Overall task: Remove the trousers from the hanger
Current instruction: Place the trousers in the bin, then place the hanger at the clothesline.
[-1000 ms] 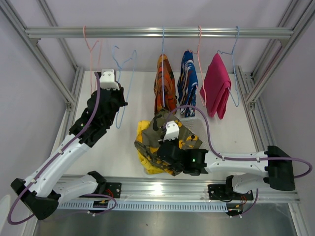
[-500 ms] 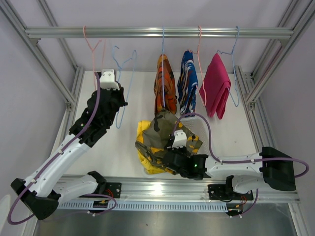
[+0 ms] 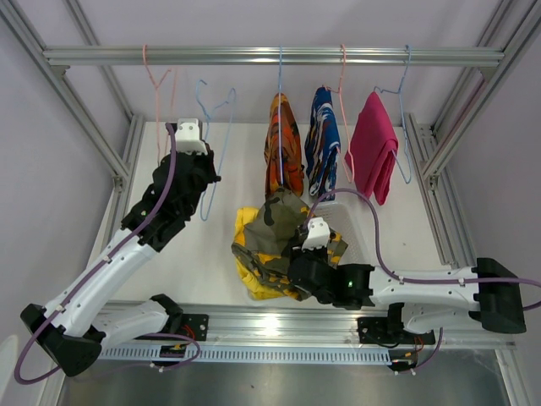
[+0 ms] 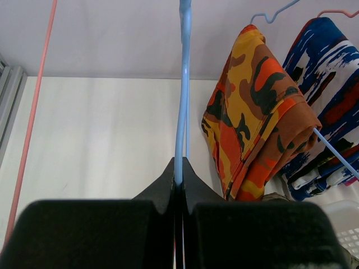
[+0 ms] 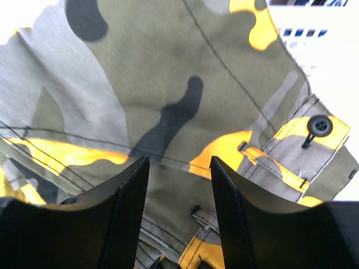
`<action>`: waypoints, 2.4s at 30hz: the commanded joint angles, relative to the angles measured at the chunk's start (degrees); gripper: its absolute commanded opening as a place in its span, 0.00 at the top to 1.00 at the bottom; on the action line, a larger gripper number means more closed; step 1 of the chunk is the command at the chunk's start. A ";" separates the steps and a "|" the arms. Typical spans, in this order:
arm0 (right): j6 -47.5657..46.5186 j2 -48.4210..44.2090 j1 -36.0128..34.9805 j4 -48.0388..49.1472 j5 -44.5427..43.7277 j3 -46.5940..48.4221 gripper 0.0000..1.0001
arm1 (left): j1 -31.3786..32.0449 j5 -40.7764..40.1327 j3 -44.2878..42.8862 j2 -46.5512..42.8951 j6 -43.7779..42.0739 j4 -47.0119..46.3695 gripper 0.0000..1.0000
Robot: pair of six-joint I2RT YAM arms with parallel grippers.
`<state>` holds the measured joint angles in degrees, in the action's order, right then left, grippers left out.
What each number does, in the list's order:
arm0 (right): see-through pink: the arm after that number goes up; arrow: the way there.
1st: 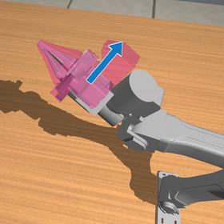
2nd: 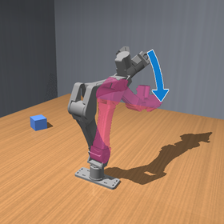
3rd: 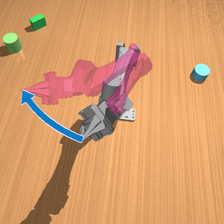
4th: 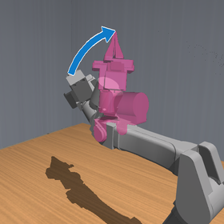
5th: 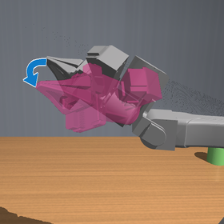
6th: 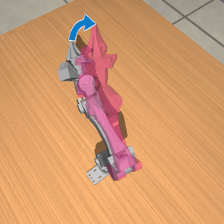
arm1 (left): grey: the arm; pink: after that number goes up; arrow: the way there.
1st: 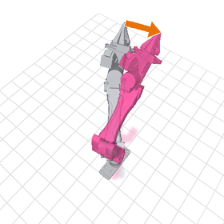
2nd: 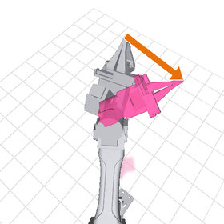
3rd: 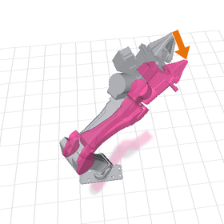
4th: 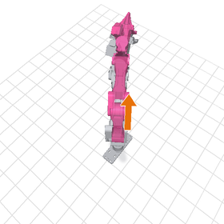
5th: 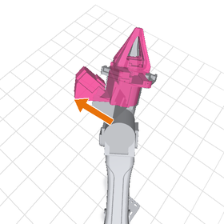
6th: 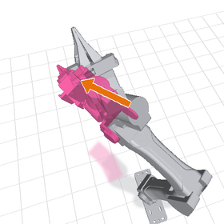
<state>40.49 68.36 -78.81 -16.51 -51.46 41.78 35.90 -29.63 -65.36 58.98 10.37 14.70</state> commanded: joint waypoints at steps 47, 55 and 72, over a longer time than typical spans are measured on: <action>2.66 7.49 -1.26 5.17 -5.23 2.08 0.79 | 1.37 -0.34 -2.31 -4.75 -4.75 -3.54 0.99; 1.09 10.56 -1.53 12.02 -3.12 0.32 0.56 | 1.37 -1.31 -10.04 0.25 -6.84 -1.43 0.99; -1.38 18.57 -1.26 21.52 4.17 0.15 0.49 | -1.45 -0.25 -30.87 22.93 -8.97 3.84 1.00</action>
<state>37.87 85.65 -79.77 -0.01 -51.22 43.22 35.29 -29.85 -91.59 80.05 2.76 17.28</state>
